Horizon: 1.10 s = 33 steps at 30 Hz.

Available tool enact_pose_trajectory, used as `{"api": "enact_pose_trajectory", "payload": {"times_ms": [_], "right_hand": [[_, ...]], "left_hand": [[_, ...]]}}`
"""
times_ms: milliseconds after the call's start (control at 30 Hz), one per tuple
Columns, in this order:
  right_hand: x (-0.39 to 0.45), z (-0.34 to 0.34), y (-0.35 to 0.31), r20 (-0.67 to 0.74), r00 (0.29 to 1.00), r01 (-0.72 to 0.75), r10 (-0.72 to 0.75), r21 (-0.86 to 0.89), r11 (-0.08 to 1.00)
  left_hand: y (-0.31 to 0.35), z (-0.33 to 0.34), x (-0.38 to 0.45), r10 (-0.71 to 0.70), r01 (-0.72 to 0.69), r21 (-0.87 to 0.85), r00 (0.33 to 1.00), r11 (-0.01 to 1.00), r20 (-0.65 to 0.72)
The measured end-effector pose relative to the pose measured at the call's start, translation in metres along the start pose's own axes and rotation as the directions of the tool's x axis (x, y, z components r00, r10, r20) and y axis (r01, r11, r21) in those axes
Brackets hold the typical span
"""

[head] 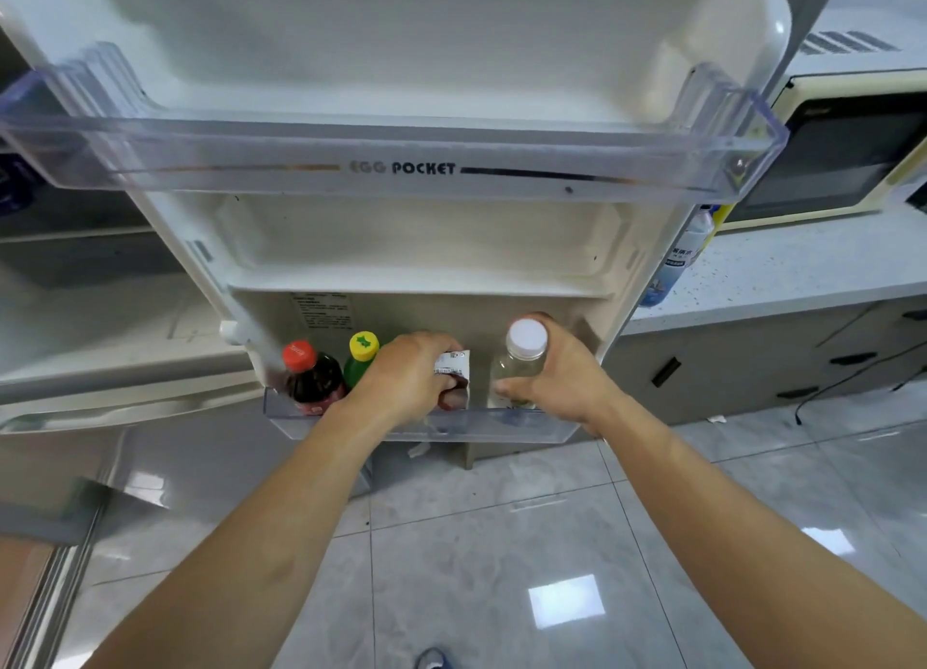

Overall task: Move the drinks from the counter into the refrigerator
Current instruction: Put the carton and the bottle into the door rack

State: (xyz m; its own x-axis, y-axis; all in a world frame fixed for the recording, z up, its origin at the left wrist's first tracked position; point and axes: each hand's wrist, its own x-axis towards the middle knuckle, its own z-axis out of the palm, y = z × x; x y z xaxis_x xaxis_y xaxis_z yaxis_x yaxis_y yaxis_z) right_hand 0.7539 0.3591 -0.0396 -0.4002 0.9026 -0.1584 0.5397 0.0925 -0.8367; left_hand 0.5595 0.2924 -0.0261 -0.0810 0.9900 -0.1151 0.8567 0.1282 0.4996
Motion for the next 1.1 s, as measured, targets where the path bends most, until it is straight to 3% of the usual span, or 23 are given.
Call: {"api": "enact_pose_trajectory", "payload": {"times_ms": [367, 467, 533, 633, 733, 800, 967, 1100], "right_hand": [[-0.006, -0.003, -0.008, 0.113, 0.993, -0.031, 0.038, -0.063, 0.997], [-0.015, 0.004, -0.005, 0.009, 1.000, 0.003, -0.002, -0.060, 0.998], [-0.021, 0.006, -0.003, -0.059, 0.997, 0.047, -0.049, -0.030, 0.998], [-0.033, 0.009, 0.004, -0.186, 0.970, 0.153, -0.156, -0.029, 0.988], [-0.049, 0.009, 0.009, -0.338, 0.903, 0.253, -0.264, -0.079, 0.964], [-0.057, 0.005, 0.014, -0.428, 0.850, 0.298, -0.306, -0.089, 0.951], [-0.071, -0.019, 0.029, -0.577, 0.768, 0.322, -0.278, -0.028, 0.946], [-0.083, -0.044, 0.054, -0.625, 0.744, 0.305, -0.235, 0.004, 0.952]], "left_hand": [[-0.002, 0.003, -0.011, 0.031, -0.030, 0.044, 0.999, 0.999, -0.026], [-0.003, 0.006, -0.018, 0.063, -0.063, -0.002, 0.994, 0.998, -0.091], [-0.001, 0.009, -0.024, 0.079, -0.101, -0.073, 0.961, 0.992, -0.264], [0.007, 0.017, -0.033, 0.089, -0.212, -0.163, 0.828, 0.964, -0.554], [0.018, 0.031, -0.038, 0.115, -0.344, -0.191, 0.698, 0.919, -0.707], [0.029, 0.041, -0.039, 0.124, -0.408, -0.221, 0.668, 0.886, -0.733], [0.061, 0.065, -0.043, 0.167, -0.470, -0.243, 0.673, 0.848, -0.720], [0.086, 0.081, -0.044, 0.220, -0.492, -0.201, 0.668, 0.847, -0.711]]}}
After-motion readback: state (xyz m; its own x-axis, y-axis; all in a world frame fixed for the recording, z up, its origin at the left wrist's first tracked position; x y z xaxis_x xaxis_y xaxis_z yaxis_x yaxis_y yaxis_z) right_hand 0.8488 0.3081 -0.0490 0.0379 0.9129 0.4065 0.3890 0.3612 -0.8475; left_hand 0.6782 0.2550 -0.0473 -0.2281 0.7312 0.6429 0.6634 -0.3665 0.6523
